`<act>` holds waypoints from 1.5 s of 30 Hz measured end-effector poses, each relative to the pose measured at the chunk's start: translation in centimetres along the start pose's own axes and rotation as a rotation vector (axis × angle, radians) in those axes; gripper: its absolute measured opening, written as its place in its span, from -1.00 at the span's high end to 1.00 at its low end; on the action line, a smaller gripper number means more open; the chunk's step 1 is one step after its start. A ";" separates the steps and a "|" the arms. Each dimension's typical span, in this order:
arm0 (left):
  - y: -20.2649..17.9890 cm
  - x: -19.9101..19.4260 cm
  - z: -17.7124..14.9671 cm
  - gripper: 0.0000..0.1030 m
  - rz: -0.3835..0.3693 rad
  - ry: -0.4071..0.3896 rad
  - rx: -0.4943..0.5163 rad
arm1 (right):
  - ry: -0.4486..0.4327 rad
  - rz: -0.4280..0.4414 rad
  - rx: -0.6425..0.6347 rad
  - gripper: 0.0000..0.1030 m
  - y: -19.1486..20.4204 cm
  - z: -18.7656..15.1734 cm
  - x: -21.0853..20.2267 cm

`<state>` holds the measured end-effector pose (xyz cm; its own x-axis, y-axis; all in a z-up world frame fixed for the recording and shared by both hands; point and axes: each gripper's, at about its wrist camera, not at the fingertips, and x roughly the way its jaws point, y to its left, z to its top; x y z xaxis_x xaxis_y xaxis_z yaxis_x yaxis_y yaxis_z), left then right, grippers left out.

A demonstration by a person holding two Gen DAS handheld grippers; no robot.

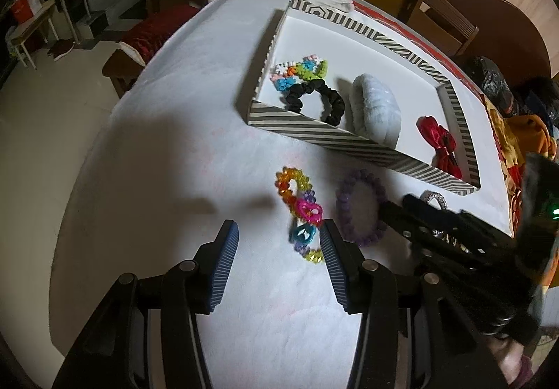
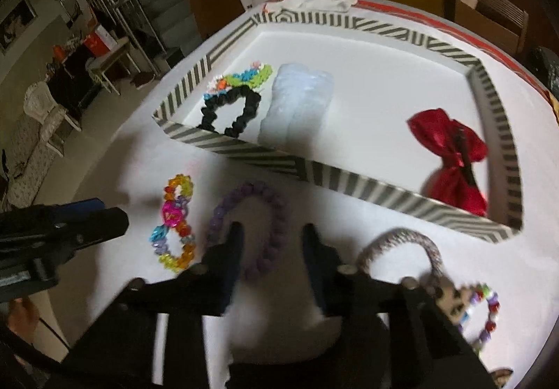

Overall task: Organize jewelry
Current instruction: 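Move the left tool to the rainbow heart bracelet while the right tool moves to the purple bead bracelet, then grasp the rainbow heart bracelet with the left tool while the right grasps the purple bead bracelet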

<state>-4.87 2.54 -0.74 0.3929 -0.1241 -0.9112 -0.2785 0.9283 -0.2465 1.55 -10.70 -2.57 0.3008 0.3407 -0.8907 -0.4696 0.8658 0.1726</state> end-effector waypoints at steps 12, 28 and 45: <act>-2.4 2.8 1.3 -0.09 -0.027 0.038 0.037 | 0.004 0.004 0.061 0.76 -3.3 -1.5 -0.5; -3.9 5.1 1.1 0.46 0.082 0.031 0.090 | -0.039 0.022 0.002 0.82 -3.0 -0.9 -1.2; -4.8 -3.8 2.0 0.47 -0.003 -0.110 0.095 | -0.221 0.012 -0.116 0.82 -0.3 1.4 -11.7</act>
<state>-3.30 -0.71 4.53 0.4885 -0.0928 -0.8676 -0.1953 0.9575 -0.2124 -0.69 -14.48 8.39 0.4629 0.4336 -0.7731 -0.5626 0.8177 0.1217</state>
